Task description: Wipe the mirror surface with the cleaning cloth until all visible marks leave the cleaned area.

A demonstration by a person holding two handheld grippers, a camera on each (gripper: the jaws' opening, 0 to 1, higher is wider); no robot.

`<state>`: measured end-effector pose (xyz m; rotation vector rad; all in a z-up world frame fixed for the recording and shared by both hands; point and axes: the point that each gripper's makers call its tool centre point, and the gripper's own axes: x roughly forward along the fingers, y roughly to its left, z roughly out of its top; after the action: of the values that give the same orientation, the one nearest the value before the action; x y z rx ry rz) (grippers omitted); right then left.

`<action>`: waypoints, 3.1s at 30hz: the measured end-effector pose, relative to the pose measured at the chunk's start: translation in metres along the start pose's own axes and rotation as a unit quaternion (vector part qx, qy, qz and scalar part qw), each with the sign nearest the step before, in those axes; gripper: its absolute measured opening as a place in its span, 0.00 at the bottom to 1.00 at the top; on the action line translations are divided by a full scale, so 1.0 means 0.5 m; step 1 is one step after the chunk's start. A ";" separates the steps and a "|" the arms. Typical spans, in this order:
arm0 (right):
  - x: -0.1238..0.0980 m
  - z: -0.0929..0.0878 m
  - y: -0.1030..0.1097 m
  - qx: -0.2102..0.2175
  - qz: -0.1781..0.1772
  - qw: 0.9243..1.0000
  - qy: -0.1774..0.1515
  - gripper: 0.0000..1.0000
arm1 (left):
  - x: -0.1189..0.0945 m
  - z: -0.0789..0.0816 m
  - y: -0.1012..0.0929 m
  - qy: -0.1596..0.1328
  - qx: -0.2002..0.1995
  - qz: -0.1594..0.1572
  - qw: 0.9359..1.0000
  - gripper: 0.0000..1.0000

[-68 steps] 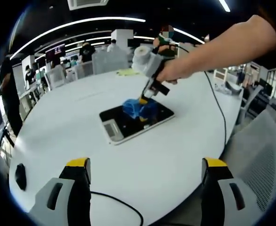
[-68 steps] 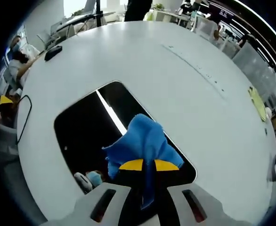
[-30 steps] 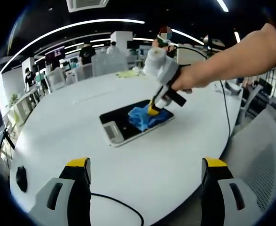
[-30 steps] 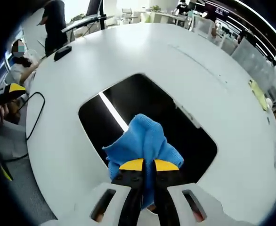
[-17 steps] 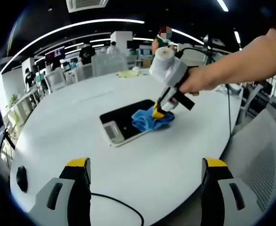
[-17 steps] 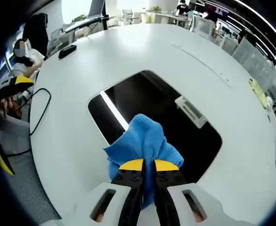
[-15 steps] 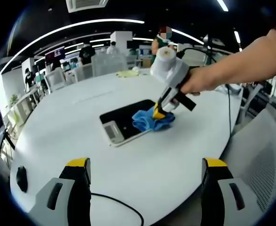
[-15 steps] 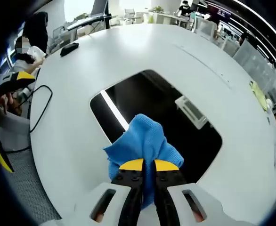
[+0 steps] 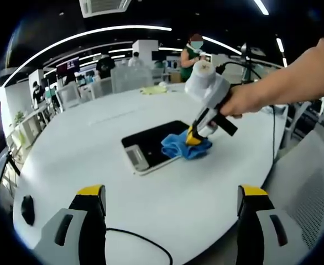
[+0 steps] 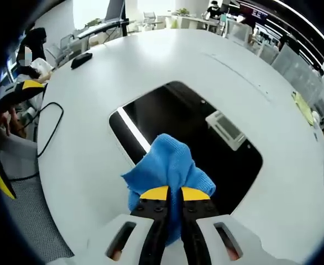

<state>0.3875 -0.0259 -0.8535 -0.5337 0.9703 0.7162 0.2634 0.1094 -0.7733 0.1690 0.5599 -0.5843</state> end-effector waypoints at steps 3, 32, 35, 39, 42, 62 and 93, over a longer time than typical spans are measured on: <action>0.000 0.001 0.001 -0.002 0.000 1.000 0.000 0.02 | 0.000 0.000 -0.004 0.000 0.004 -0.002 1.000 0.99; -0.007 -0.017 -0.014 -0.021 0.028 0.999 0.002 0.02 | -0.010 0.026 -0.011 -0.033 -0.010 -0.016 0.999 0.99; -0.009 -0.022 -0.018 -0.018 0.029 0.999 0.004 0.02 | -0.009 0.025 -0.010 -0.031 -0.012 -0.015 0.999 0.99; -0.012 -0.029 -0.025 -0.018 0.027 0.999 0.006 0.02 | -0.008 0.023 -0.008 -0.030 -0.011 -0.016 0.999 0.99; -0.014 -0.033 -0.029 -0.019 0.025 1.000 0.006 0.02 | -0.008 0.023 -0.009 -0.030 -0.010 -0.016 0.999 0.99; -0.030 -0.073 -0.065 -0.003 0.018 1.000 0.015 0.02 | -0.010 0.029 -0.017 -0.033 -0.015 -0.022 0.999 0.99; -0.035 -0.086 -0.095 0.058 0.039 0.996 0.050 0.02 | -0.005 0.019 -0.019 -0.022 -0.011 -0.022 0.999 0.99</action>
<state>0.3930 -0.0923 -0.8542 -0.4348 1.1248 0.7019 0.2606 0.0999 -0.7640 0.1230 0.5279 -0.6236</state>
